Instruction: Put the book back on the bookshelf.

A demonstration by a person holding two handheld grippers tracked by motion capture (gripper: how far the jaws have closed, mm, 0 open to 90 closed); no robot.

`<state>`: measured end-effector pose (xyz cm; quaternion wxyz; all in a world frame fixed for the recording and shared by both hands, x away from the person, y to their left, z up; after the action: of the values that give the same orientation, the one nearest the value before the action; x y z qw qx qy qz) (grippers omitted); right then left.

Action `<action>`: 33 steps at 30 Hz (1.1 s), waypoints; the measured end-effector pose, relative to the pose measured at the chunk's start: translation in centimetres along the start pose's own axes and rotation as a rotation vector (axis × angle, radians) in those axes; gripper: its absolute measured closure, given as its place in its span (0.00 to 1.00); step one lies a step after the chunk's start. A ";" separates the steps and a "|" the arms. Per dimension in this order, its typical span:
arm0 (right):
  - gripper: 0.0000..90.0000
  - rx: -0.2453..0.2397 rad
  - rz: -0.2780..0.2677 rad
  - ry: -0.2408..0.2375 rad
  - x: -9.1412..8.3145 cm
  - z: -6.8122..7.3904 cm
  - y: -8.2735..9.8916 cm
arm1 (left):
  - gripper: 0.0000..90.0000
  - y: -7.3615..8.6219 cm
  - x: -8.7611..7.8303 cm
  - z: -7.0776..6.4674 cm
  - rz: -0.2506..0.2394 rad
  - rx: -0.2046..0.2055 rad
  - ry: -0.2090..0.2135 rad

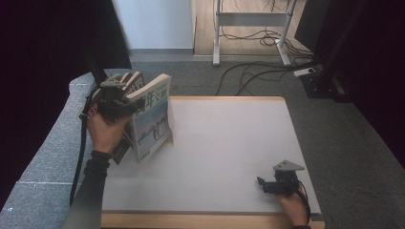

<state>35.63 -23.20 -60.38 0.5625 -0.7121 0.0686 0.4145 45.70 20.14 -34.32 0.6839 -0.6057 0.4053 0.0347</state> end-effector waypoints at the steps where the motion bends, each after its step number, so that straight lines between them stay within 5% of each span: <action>1: 0.11 0.000 0.000 0.000 0.0 0.0 0.0 | 0.82 0.0 0.3 -0.1 -0.007 0.006 0.003; 9: 0.11 0.000 0.000 0.000 0.0 0.0 0.0 | 0.82 1.5 1.6 -0.6 -0.038 0.011 0.029; 15: 0.11 0.001 0.001 0.000 0.0 0.0 0.0 | 0.81 3.6 0.7 -1.0 -0.027 0.049 -0.011; 25: 0.11 0.000 0.000 0.002 0.0 0.0 0.0 | 0.80 6.0 -0.1 -0.6 -0.043 0.027 -0.037; 33: 0.11 0.000 0.000 0.003 0.0 0.0 0.0 | 0.73 7.7 0.2 -0.7 -0.019 0.062 -0.068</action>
<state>35.62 -23.20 -60.38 0.5622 -0.7129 0.0694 0.4135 41.35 21.45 -40.56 0.7162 -0.5863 0.3768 0.0363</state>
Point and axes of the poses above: each handheld gripper's, and its own axes: x roughly forward along the jaws, y roughly out of its underside, z roughly to its left, the point moved 10 cm from there along x, roughly forward along the jaws, and after that the axes turned 2 degrees about -x, right-handed, at the moved point
